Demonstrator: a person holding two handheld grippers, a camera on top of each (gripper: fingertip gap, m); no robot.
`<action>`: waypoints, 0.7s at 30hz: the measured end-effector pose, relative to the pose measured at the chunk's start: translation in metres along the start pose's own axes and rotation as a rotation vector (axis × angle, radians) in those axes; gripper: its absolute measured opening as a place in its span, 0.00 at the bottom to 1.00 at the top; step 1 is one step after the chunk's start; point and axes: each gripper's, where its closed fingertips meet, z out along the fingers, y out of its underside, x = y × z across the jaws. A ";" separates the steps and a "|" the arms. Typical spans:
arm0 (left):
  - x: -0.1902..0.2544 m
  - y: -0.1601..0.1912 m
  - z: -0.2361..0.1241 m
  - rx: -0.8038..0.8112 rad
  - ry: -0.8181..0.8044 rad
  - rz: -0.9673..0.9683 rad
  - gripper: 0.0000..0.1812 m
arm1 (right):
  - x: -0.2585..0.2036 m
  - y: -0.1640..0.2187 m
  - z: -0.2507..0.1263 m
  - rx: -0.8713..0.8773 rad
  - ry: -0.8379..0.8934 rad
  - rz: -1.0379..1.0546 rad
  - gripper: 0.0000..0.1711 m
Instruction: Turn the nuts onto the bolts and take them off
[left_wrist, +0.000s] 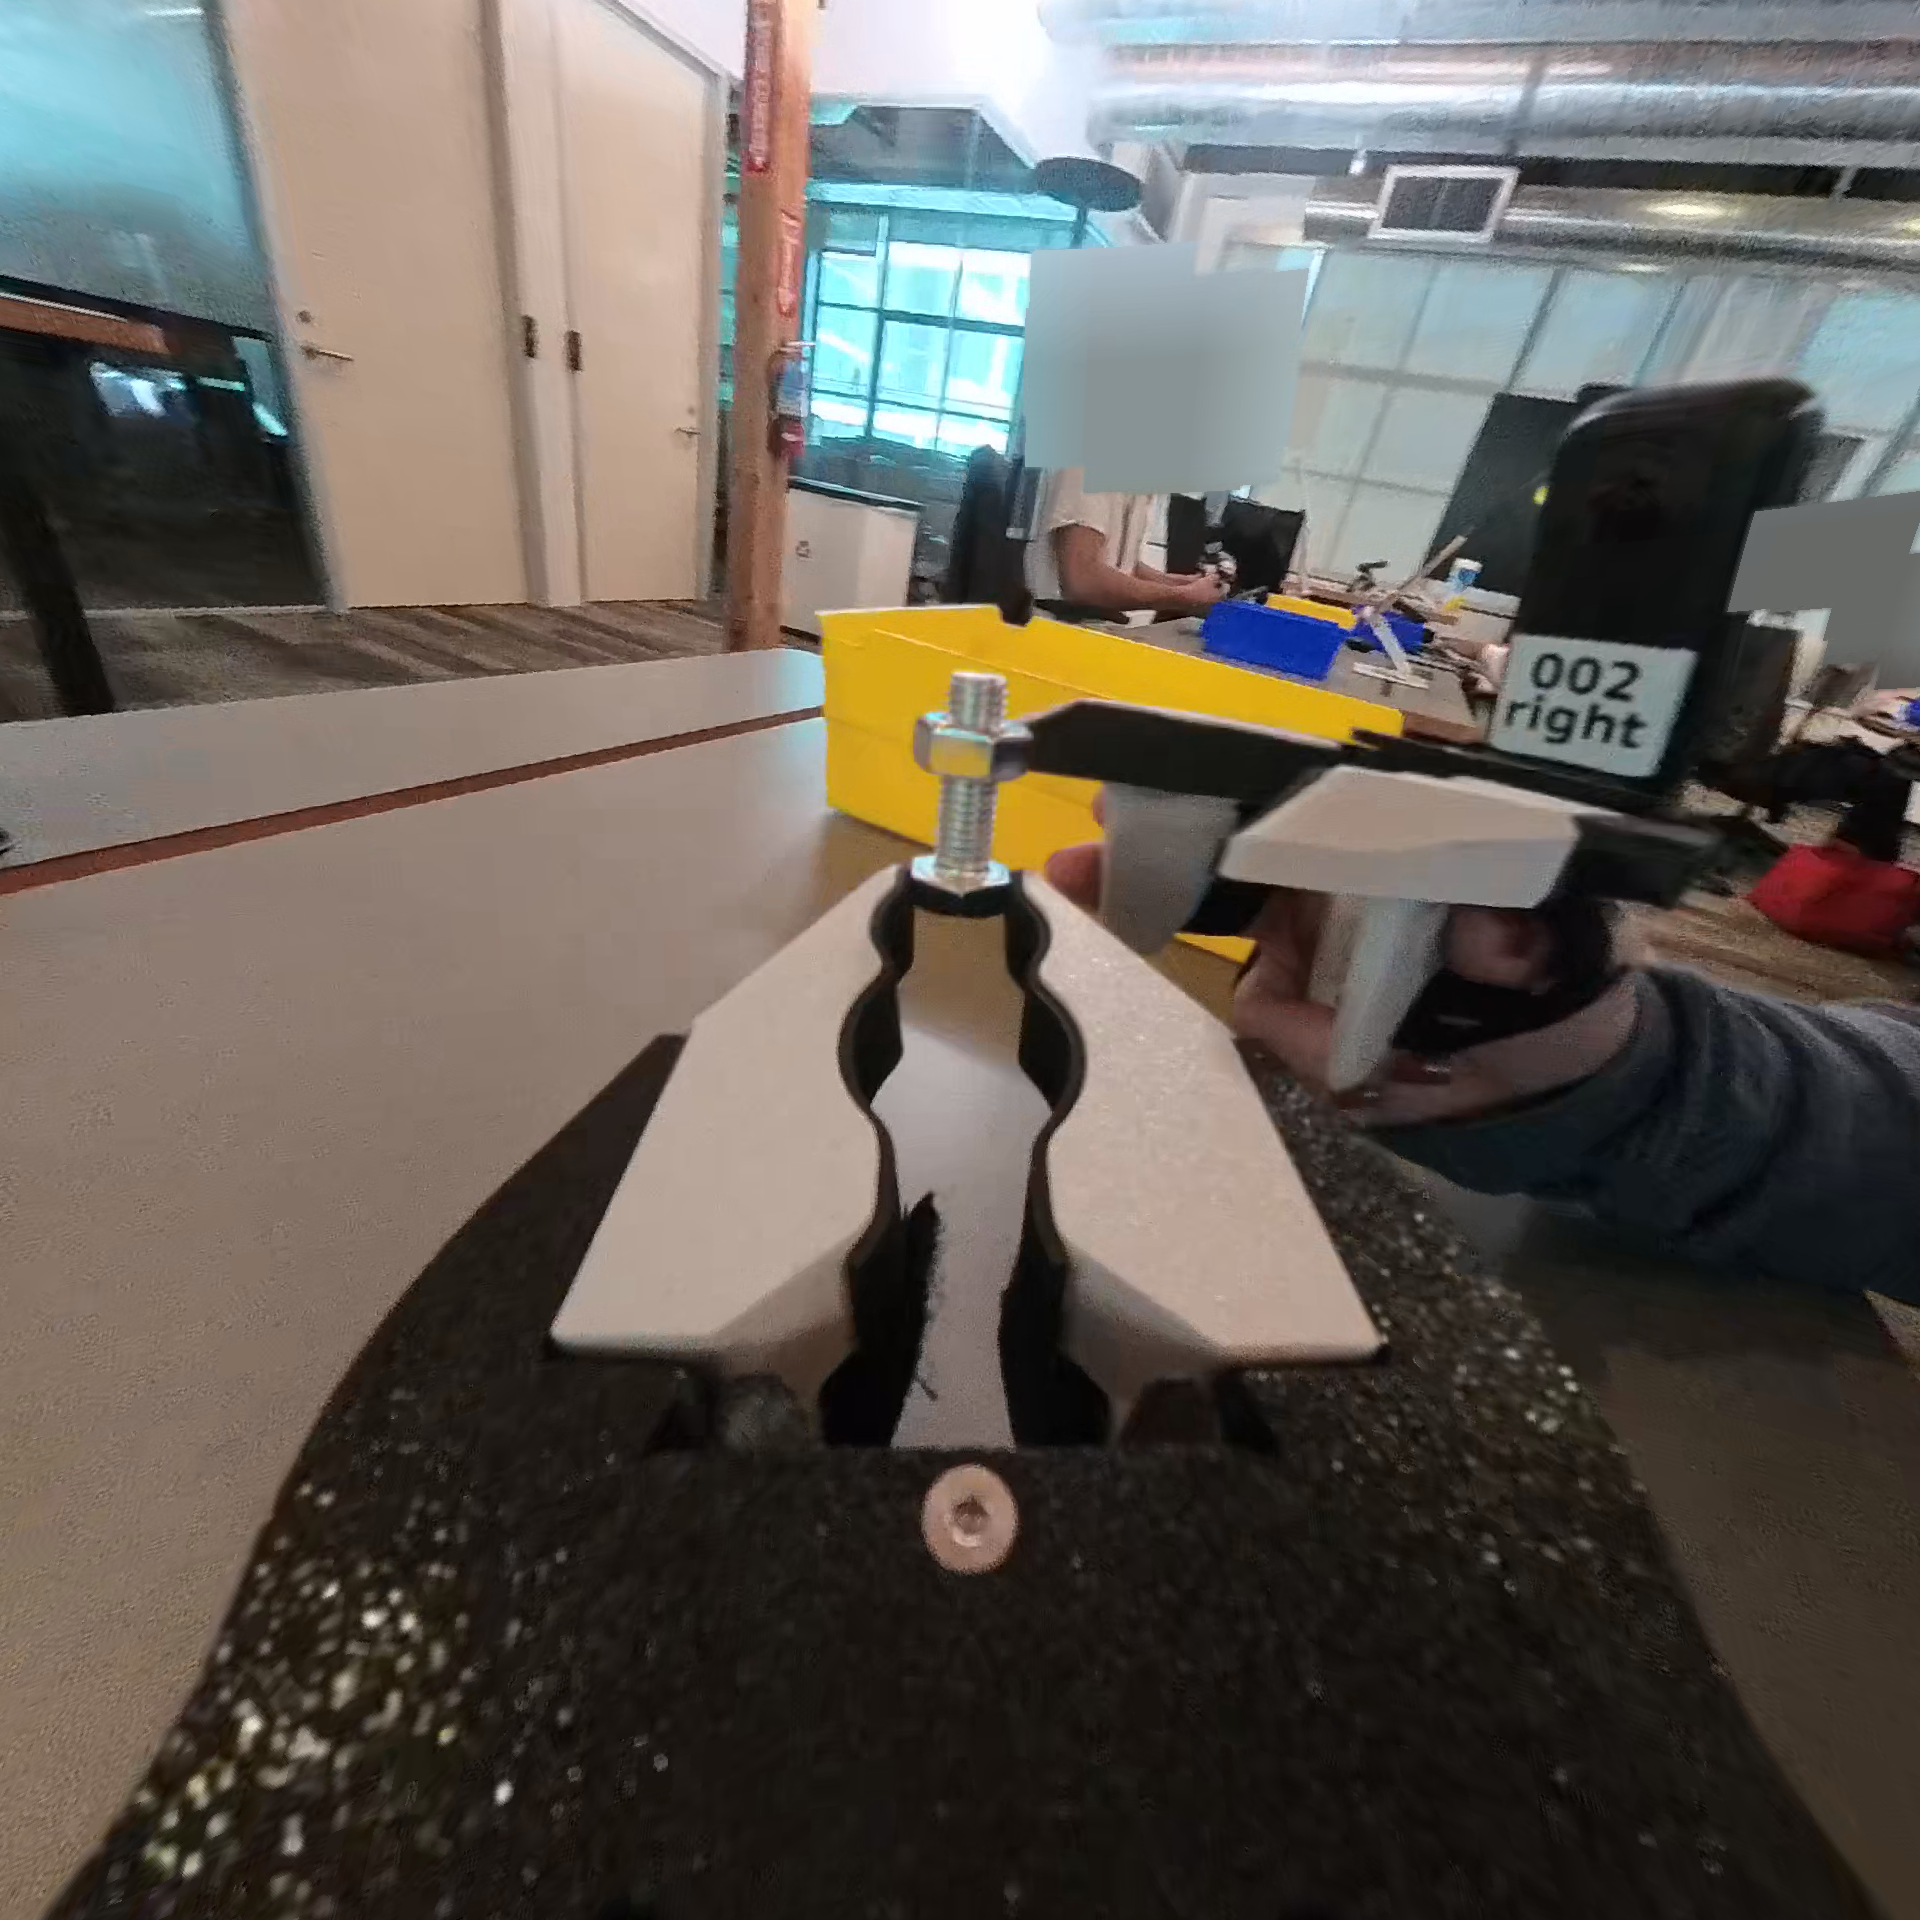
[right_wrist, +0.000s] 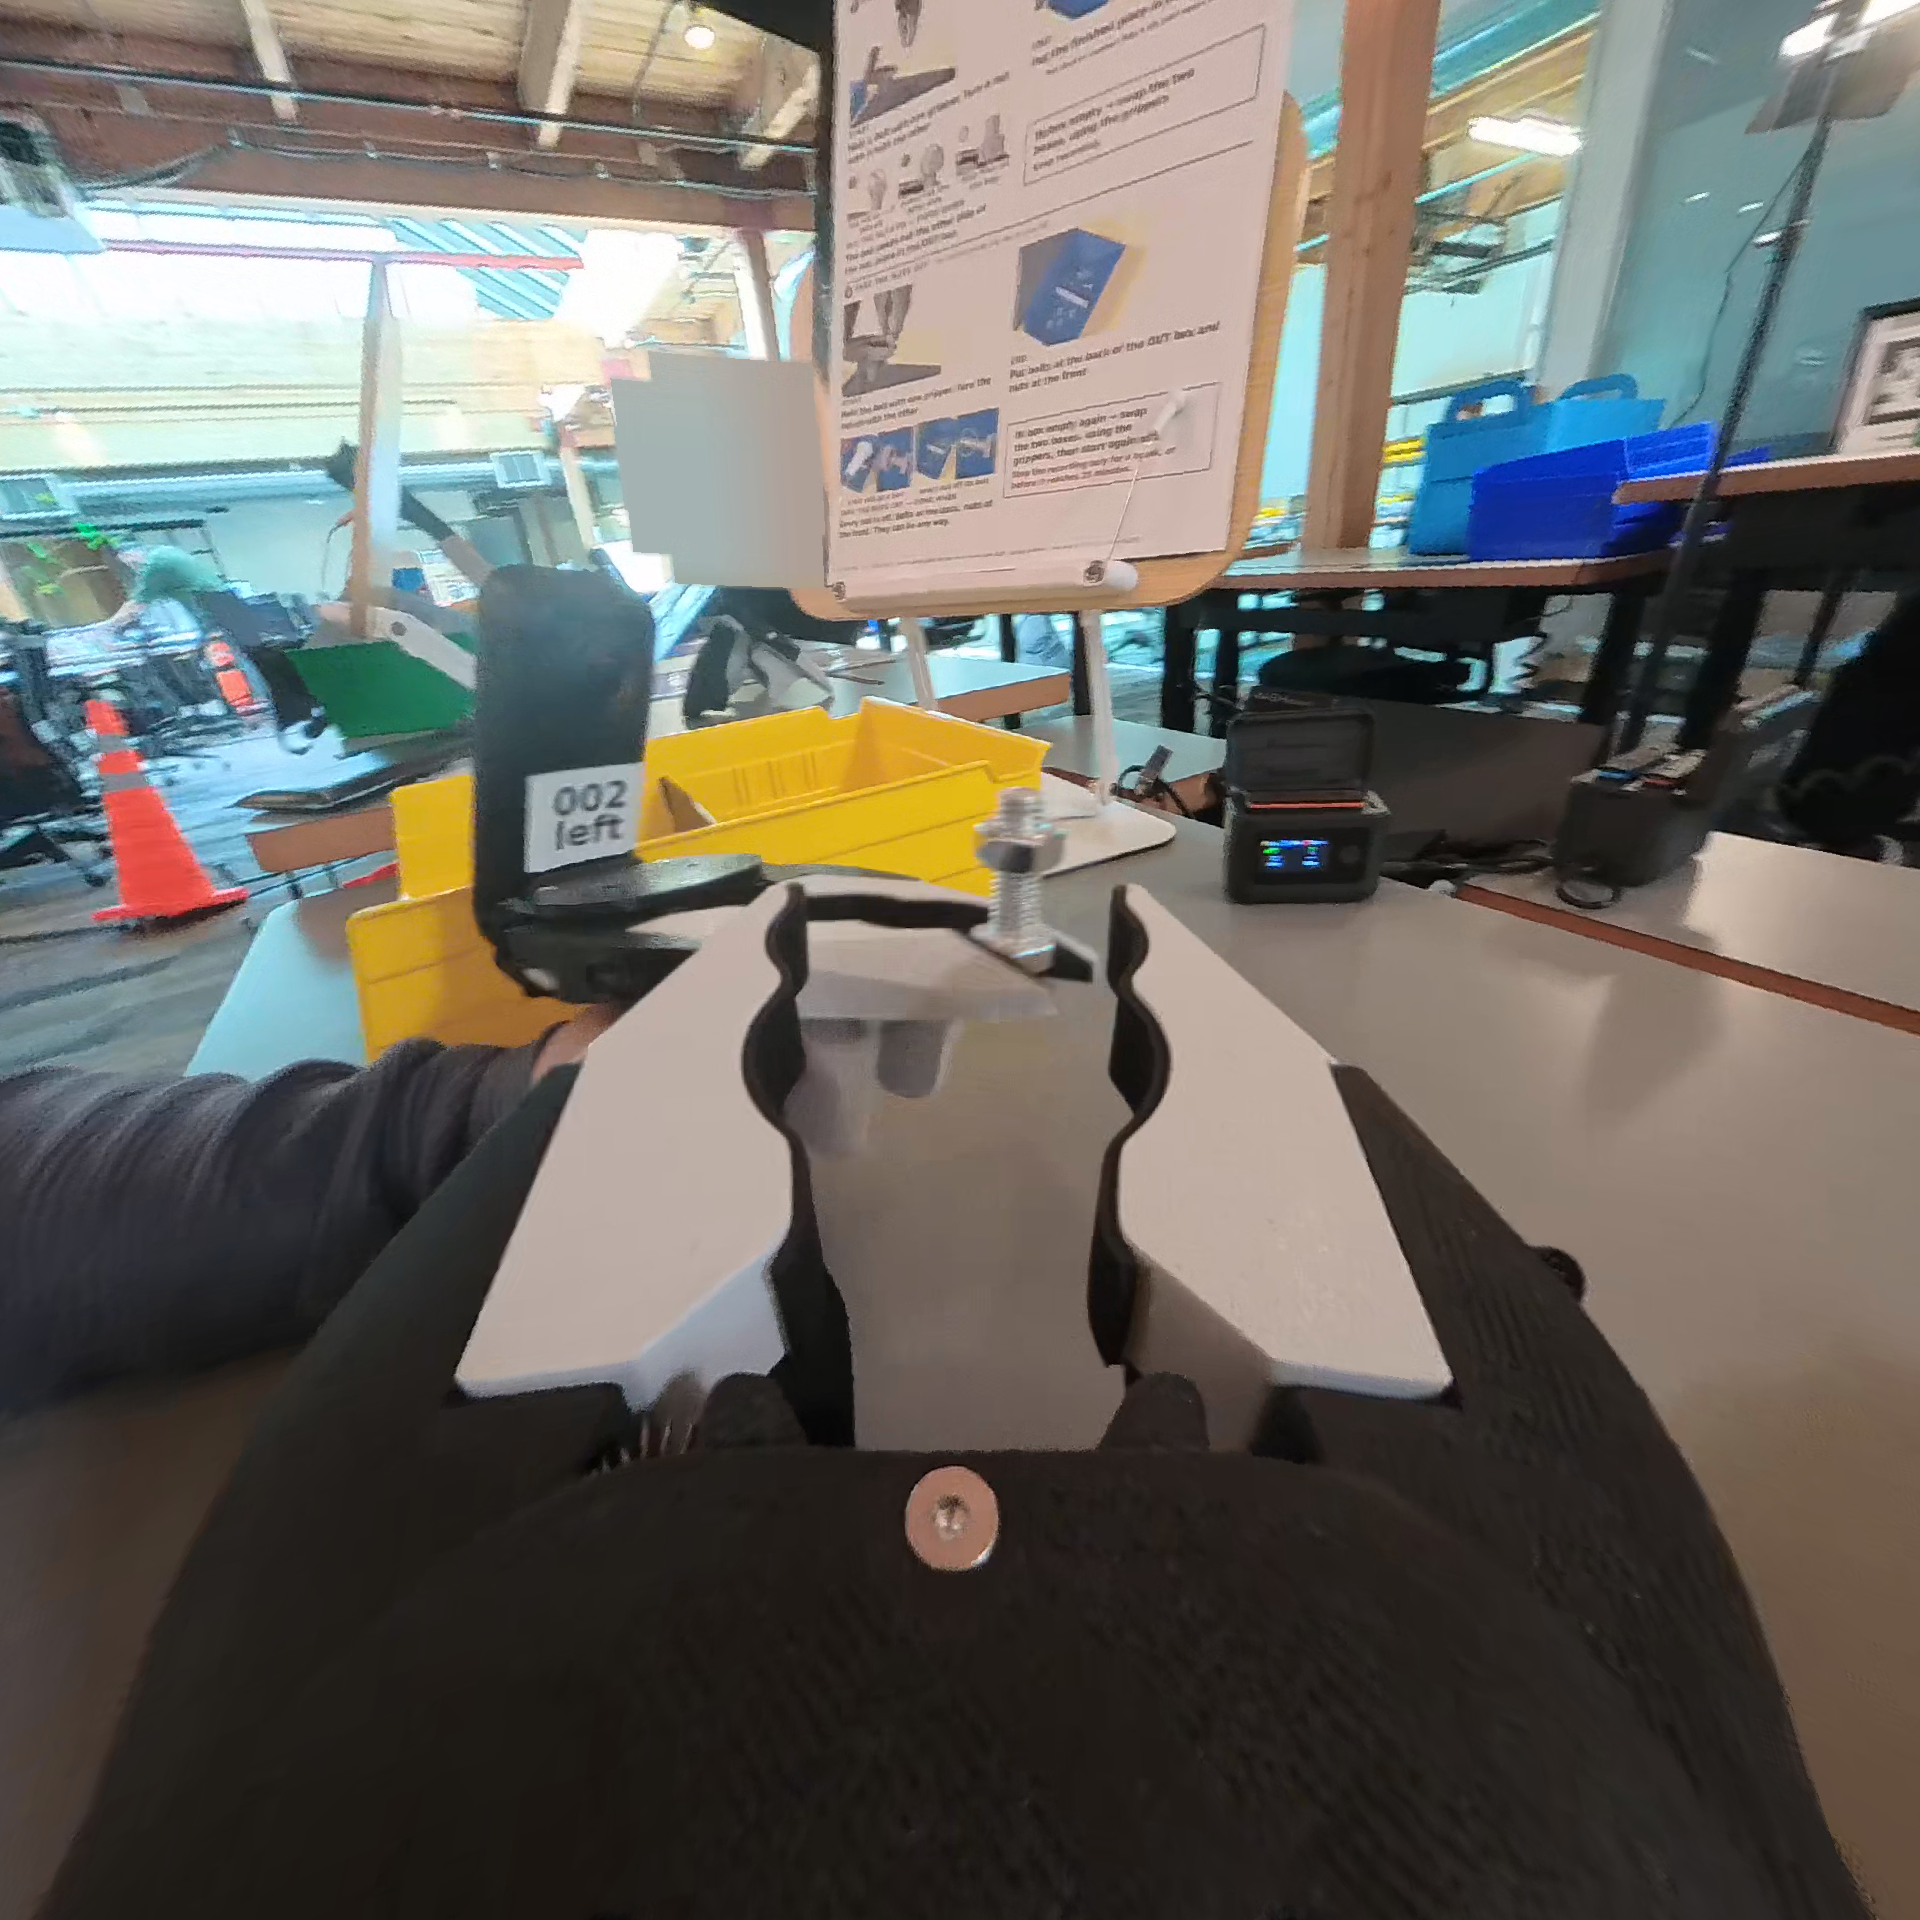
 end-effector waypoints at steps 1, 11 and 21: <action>0.011 0.002 0.003 -0.020 0.053 0.018 0.09 | 0.002 -0.001 0.000 0.011 0.015 -0.008 0.35; -0.008 0.002 0.003 -0.011 -0.033 -0.025 0.08 | -0.003 -0.001 -0.001 0.005 -0.024 0.007 0.30; -0.012 0.004 0.003 -0.003 -0.051 -0.053 0.09 | -0.013 -0.001 -0.001 0.016 -0.055 -0.011 0.23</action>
